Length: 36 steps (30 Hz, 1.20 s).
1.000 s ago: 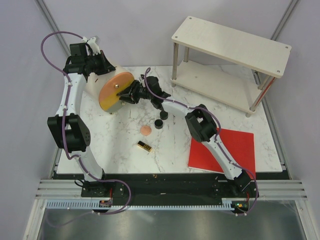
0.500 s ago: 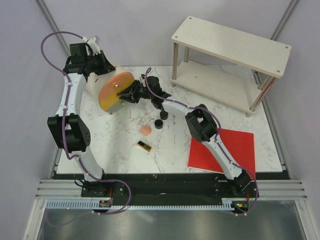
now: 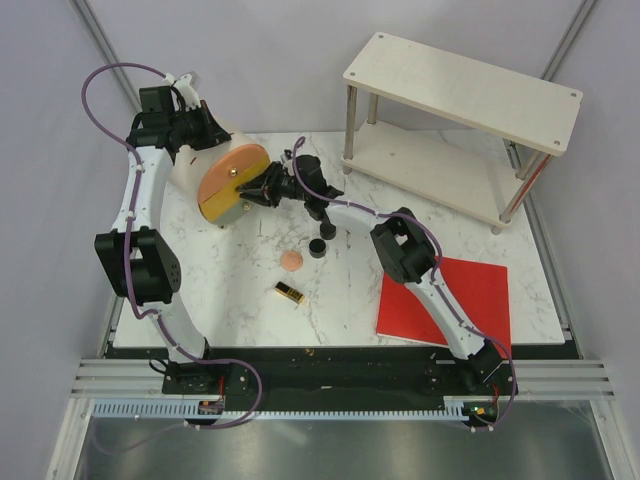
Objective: Organize the makeup
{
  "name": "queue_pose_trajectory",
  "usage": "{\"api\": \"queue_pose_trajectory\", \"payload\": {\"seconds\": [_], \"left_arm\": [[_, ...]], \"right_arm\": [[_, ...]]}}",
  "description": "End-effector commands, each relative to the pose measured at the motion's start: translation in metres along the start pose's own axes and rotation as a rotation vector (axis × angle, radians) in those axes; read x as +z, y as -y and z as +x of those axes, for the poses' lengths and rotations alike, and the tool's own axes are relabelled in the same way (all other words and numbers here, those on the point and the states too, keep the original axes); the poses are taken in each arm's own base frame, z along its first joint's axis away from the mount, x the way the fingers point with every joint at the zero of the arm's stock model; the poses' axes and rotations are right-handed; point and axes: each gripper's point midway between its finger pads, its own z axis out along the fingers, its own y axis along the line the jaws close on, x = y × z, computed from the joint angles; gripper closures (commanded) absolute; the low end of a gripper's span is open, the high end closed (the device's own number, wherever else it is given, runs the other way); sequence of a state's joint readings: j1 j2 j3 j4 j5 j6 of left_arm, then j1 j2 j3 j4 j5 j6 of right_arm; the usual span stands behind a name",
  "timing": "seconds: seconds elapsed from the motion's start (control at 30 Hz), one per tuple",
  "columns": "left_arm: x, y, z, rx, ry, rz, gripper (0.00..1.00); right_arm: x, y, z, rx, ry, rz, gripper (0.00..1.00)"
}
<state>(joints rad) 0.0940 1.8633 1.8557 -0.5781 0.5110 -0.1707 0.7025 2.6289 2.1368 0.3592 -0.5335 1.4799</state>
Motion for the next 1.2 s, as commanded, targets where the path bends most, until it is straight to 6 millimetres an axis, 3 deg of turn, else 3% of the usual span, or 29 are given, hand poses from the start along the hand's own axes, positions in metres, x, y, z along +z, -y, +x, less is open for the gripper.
{"api": "queue_pose_trajectory", "payload": {"seconds": [0.0,0.07,0.1,0.17,0.2,0.27,0.33,0.37,0.4,0.47,0.5,0.73,0.77,1.03,1.17], "left_arm": [[0.001,-0.038,0.082,-0.149,-0.276,-0.131,0.92],[0.002,-0.037,0.079,-0.146,-0.272,-0.128,0.92],[0.002,-0.037,0.079,-0.146,-0.272,-0.127,0.92],[0.002,-0.037,0.078,-0.144,-0.274,-0.128,0.92],[0.002,-0.038,0.078,-0.145,-0.274,-0.132,0.92],[0.002,-0.038,0.077,-0.149,-0.275,-0.129,0.92],[0.002,-0.037,0.076,-0.146,-0.273,-0.129,0.92],[0.001,-0.037,0.077,-0.146,-0.273,-0.129,0.92],[0.001,-0.038,0.076,-0.147,-0.272,-0.132,0.92],[0.001,-0.037,0.076,-0.143,-0.272,-0.133,0.92],[0.001,-0.037,0.076,-0.144,-0.273,-0.132,0.92],[0.000,-0.037,0.076,-0.148,-0.273,-0.127,0.92],[0.001,-0.036,0.076,-0.148,-0.275,-0.125,0.92],[0.001,-0.034,0.077,-0.153,-0.277,-0.115,0.92],[0.001,-0.033,0.077,-0.153,-0.276,-0.111,0.92]], "right_arm": [[-0.020,-0.008,-0.015,0.004,0.041,0.005,1.00],[-0.026,-0.016,-0.010,-0.003,0.031,-0.005,1.00],[-0.028,-0.007,-0.007,0.007,0.024,0.014,1.00],[-0.034,-0.016,-0.003,-0.008,0.014,0.005,1.00],[-0.037,-0.008,0.000,0.004,0.011,0.021,1.00],[-0.043,-0.018,0.005,-0.003,0.002,0.003,1.00],[-0.049,-0.010,0.011,0.004,-0.010,0.021,1.00],[-0.053,-0.019,0.012,-0.004,-0.011,0.010,1.00],[-0.057,-0.011,0.016,0.000,-0.020,0.027,1.00],[-0.064,-0.018,0.021,-0.007,-0.026,0.023,1.00],[-0.069,-0.009,0.024,0.005,-0.033,0.041,1.00],[-0.090,-0.006,0.042,0.031,-0.052,0.052,1.00],[-0.093,0.002,0.044,0.036,-0.052,0.068,1.00],[-0.101,0.007,0.052,0.041,-0.067,0.087,1.00],[-0.102,0.013,0.056,0.070,-0.092,0.091,0.92]]}}
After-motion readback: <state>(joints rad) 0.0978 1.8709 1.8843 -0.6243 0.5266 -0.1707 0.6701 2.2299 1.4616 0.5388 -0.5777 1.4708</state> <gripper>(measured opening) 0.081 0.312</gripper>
